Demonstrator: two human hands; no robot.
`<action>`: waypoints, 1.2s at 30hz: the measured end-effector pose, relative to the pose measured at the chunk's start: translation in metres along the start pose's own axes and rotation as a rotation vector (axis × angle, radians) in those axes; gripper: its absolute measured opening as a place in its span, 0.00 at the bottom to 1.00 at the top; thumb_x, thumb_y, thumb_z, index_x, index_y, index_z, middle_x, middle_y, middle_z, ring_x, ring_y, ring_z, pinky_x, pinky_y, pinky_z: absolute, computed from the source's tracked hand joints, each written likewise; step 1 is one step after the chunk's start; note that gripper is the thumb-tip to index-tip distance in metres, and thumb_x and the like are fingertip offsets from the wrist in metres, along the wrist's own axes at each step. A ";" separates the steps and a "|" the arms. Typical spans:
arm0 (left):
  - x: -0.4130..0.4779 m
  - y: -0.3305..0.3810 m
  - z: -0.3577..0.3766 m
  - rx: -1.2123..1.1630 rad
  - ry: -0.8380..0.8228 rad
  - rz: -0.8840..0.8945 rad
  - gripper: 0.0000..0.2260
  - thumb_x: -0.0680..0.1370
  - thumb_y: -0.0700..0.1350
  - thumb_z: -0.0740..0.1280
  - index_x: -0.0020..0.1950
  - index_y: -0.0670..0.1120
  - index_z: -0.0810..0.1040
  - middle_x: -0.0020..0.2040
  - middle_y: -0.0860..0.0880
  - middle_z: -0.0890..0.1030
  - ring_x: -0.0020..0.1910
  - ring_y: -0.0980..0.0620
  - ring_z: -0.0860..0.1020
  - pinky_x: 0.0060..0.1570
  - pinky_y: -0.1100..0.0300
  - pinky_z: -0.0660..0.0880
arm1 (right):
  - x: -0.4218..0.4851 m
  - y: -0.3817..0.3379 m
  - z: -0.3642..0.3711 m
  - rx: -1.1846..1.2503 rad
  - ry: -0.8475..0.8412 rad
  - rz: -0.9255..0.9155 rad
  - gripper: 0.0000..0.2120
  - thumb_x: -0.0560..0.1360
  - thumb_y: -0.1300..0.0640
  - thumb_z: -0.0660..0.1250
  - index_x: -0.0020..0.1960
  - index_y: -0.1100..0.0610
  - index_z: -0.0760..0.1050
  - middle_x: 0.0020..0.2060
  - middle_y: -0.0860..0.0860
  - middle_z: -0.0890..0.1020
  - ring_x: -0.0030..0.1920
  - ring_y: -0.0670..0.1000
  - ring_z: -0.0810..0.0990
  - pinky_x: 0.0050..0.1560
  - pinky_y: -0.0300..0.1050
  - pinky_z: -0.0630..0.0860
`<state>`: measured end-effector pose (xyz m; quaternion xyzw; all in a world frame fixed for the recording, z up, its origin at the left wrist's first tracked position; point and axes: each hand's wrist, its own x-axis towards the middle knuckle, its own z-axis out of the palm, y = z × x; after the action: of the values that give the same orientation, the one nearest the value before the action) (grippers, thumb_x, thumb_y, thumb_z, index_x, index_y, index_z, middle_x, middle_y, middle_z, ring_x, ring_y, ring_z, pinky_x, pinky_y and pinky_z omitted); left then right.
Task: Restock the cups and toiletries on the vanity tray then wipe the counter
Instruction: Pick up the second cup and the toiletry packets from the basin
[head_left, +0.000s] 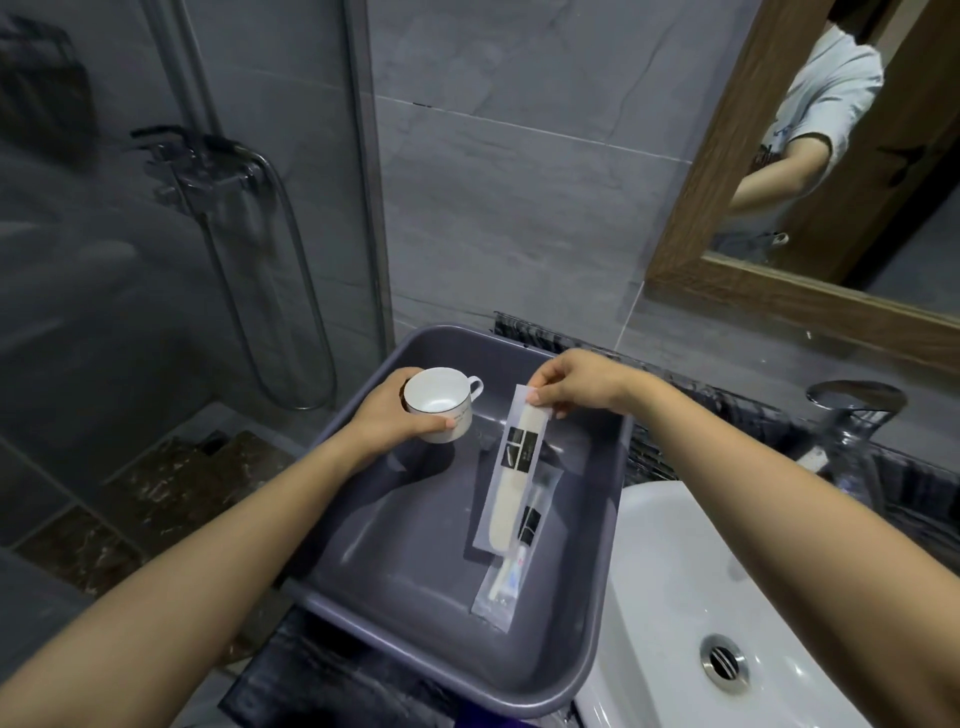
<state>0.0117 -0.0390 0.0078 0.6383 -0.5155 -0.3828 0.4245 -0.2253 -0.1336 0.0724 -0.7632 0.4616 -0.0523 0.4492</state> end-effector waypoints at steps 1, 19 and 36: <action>-0.002 0.001 0.000 -0.006 0.004 0.002 0.32 0.58 0.48 0.79 0.60 0.48 0.73 0.58 0.50 0.79 0.57 0.51 0.77 0.58 0.53 0.75 | 0.001 0.006 0.004 -0.015 -0.005 0.028 0.03 0.75 0.64 0.68 0.47 0.62 0.80 0.33 0.51 0.79 0.33 0.45 0.76 0.35 0.33 0.77; -0.005 -0.009 0.020 0.046 -0.039 -0.072 0.27 0.63 0.41 0.78 0.59 0.49 0.72 0.57 0.51 0.76 0.54 0.52 0.75 0.54 0.59 0.73 | 0.043 0.064 0.046 -0.552 -0.101 0.380 0.17 0.73 0.55 0.69 0.57 0.65 0.79 0.54 0.59 0.81 0.47 0.52 0.75 0.57 0.49 0.75; 0.005 -0.008 0.022 0.111 -0.055 -0.066 0.28 0.63 0.43 0.78 0.59 0.49 0.71 0.56 0.52 0.74 0.53 0.53 0.74 0.50 0.62 0.69 | 0.059 0.073 0.046 -0.066 -0.122 0.475 0.07 0.71 0.66 0.71 0.49 0.59 0.78 0.38 0.56 0.77 0.37 0.53 0.76 0.35 0.41 0.79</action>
<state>-0.0046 -0.0465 -0.0078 0.6667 -0.5261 -0.3849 0.3613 -0.2170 -0.1616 -0.0280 -0.6494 0.6015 0.1160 0.4505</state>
